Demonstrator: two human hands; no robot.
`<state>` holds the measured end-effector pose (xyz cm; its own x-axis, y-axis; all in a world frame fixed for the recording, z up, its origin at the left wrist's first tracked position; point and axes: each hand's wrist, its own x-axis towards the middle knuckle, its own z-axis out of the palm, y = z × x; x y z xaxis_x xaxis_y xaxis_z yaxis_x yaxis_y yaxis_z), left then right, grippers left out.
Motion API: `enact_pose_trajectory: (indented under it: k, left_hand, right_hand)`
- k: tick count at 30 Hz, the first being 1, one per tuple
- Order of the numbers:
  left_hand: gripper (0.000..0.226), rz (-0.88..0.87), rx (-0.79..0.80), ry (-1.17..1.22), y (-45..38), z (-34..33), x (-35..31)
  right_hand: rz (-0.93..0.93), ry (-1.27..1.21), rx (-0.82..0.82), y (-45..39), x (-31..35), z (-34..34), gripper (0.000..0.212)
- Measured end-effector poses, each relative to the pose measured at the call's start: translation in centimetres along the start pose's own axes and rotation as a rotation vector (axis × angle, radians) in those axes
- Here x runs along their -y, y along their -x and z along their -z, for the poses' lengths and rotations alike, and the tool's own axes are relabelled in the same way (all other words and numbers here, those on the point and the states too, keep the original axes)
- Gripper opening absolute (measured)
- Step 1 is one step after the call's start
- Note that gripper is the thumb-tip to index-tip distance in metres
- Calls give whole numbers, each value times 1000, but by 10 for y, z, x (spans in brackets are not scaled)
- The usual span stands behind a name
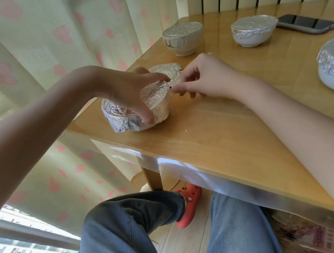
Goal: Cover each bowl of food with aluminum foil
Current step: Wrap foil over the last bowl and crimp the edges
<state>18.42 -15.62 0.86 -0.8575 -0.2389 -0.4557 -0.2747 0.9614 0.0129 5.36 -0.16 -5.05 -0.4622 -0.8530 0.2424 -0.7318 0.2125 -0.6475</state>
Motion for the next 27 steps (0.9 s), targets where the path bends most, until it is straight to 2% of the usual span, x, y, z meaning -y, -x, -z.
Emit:
enact_pose_trajectory:
  k: [3, 6, 8, 11, 13, 18, 22, 27]
  left_hand:
    - [130, 138, -2, 15, 1, -3, -3]
    - [148, 137, 79, -5, 10, 3, -5]
    - [145, 89, 70, -26, 16, 10, -5]
    - [137, 12, 42, -115, 19, 12, -2]
    - [134, -25, 75, -66, 16, 9, 0]
    - [141, -62, 123, 11, 9, 6, 7]
    - [140, -81, 132, 25, 8, 6, 10]
    - [134, -104, 130, 49, 7, 5, 11]
  right_hand:
    - [-55, 28, 163, 11, 8, 13, 22]
    - [-88, 101, 296, 21, 21, 4, 25]
    - [-79, 87, 262, 23, 30, -10, 33]
    - [-44, 105, 98, 21, 33, -20, 39]
    - [-23, 142, 35, 20, 32, -24, 41]
    - [31, 103, 10, 19, 27, -30, 37]
    - [25, -4, 13, 18, 19, -31, 27]
    - [44, 20, -27, 13, 16, -33, 23]
